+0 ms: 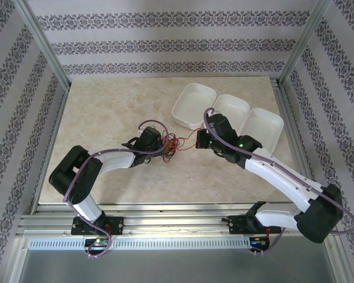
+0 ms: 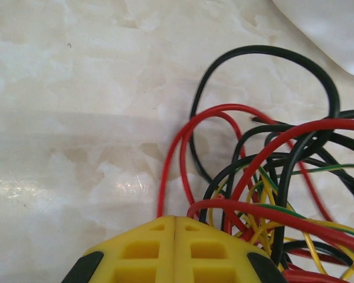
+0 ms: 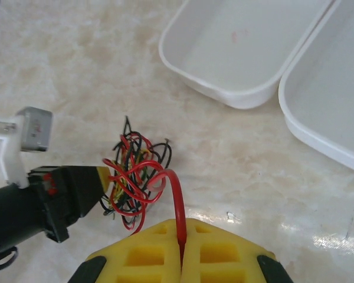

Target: Untangle the cables

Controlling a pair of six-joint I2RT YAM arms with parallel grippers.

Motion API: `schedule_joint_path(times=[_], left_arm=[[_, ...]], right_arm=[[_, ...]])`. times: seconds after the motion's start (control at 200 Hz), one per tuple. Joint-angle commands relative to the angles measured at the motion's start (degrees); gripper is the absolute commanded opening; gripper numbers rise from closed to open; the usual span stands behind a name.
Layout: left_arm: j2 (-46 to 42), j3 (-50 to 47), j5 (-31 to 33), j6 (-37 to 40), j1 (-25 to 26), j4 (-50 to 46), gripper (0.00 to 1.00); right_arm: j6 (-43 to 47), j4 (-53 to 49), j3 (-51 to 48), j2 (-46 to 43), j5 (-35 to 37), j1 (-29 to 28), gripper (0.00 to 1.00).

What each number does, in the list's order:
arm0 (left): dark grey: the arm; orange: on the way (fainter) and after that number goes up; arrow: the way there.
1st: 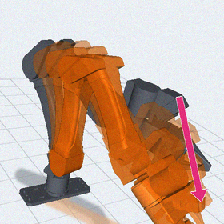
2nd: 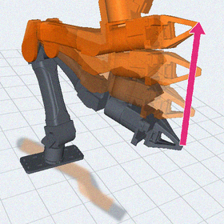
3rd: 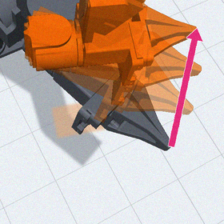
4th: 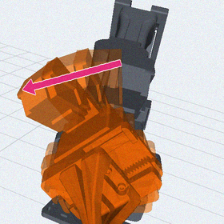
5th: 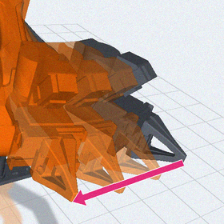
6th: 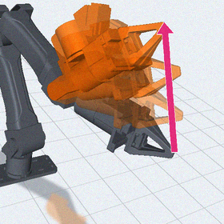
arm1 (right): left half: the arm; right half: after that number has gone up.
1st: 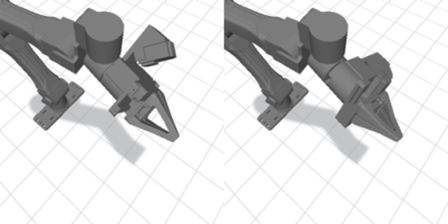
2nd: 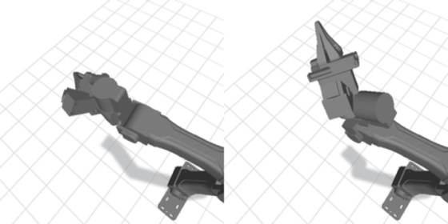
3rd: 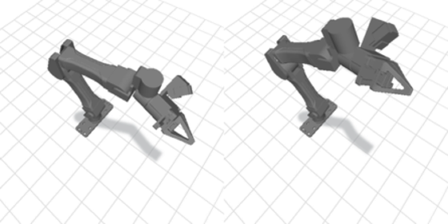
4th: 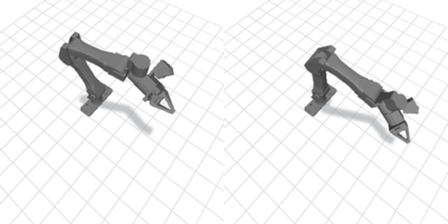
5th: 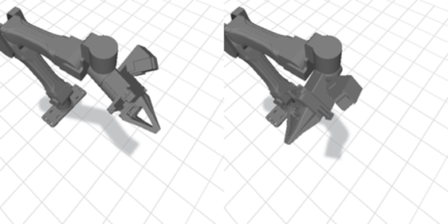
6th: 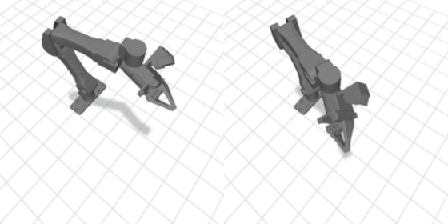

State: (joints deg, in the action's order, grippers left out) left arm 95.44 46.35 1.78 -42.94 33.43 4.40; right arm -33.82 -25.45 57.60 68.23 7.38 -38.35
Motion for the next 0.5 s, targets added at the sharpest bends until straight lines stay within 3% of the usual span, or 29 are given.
schedule_joint_path(times=[0.0, 0.495], left_arm=[[1.0, 0.2, 1.2, -0.5, 0.6, -2.9, 0.0], [1.2, 0.3, 1.0, -0.5, 0.6, -3.1, 0.0]], right_arm=[[2.8, 0.7, 1.4, -2.3, 3.0, 0.4, 0.0], [9.4, 0.5, 8.9, -4.0, 2.7, 1.8, 0.0]])
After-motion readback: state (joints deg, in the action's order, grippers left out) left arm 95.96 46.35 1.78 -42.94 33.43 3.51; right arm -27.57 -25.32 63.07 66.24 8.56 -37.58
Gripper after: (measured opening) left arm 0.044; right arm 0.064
